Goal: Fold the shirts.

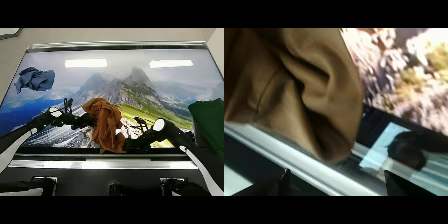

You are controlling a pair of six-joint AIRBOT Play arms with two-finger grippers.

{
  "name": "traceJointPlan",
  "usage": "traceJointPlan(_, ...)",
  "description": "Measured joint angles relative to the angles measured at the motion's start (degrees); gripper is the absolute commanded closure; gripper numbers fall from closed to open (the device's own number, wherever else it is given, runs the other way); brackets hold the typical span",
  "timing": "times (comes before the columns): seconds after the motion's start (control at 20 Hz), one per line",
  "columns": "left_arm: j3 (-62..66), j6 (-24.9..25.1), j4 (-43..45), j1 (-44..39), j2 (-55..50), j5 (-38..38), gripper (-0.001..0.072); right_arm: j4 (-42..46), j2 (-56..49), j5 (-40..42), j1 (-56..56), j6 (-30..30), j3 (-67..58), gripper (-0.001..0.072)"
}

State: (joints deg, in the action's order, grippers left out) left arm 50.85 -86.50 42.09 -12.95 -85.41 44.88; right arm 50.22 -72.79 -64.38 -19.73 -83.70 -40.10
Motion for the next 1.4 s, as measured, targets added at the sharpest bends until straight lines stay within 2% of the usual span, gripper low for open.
traceJointPlan(0.05,0.00,0.15,-0.15,0.02,0.31,0.07,0.0668,-1.31,-0.90,2.40,-1.33,-0.48,0.15,0.0129)
traceJointPlan(0.1,-0.04,0.20,-0.24,0.02,0.66,0.13,0.0668,-2.95,-1.55,4.72,-2.58,-0.72,0.26,0.0334)
traceJointPlan(0.15,-0.04,0.37,-0.33,0.04,1.07,0.31,0.0667,-4.59,-2.10,7.41,-3.61,-0.92,0.37,0.0593)
traceJointPlan(0.2,-0.02,0.39,-0.35,0.04,1.42,0.33,0.0668,-6.43,-2.36,9.44,-4.24,-0.98,0.39,0.0677)
traceJointPlan(0.35,-0.04,0.55,-0.42,0.15,2.82,0.63,0.0669,-10.03,-2.51,13.14,-5.31,-1.27,-0.20,0.0680)
traceJointPlan(0.45,0.33,0.85,0.46,0.66,5.14,0.81,0.0670,-8.39,-0.87,12.85,-4.74,-1.36,-2.05,0.0680)
traceJointPlan(0.65,4.59,1.01,9.20,3.87,14.91,2.60,0.0670,1.36,7.80,10.38,2.89,-4.68,-11.19,0.0680)
traceJointPlan(0.8,11.87,-0.13,15.65,8.85,26.45,4.35,0.0670,9.51,16.72,9.81,11.41,-6.19,-23.56,0.0680)
traceJointPlan(1.0,24.15,-2.58,19.78,13.94,41.22,4.57,0.0670,17.92,26.38,10.64,19.06,-7.91,-40.35,0.0679)
traceJointPlan(1.1,29.05,-5.38,24.50,15.02,46.66,4.76,0.0670,22.38,29.51,10.19,20.63,-9.97,-45.75,0.0679)
traceJointPlan(1.2,32.41,-10.38,32.30,15.58,50.99,4.81,0.0670,26.84,31.93,8.81,21.44,-12.68,-48.85,0.0679)
traceJointPlan(1.4,36.22,-16.31,43.17,16.06,55.71,4.87,0.0670,32.57,34.47,1.55,22.12,-15.13,-51.30,0.0677)
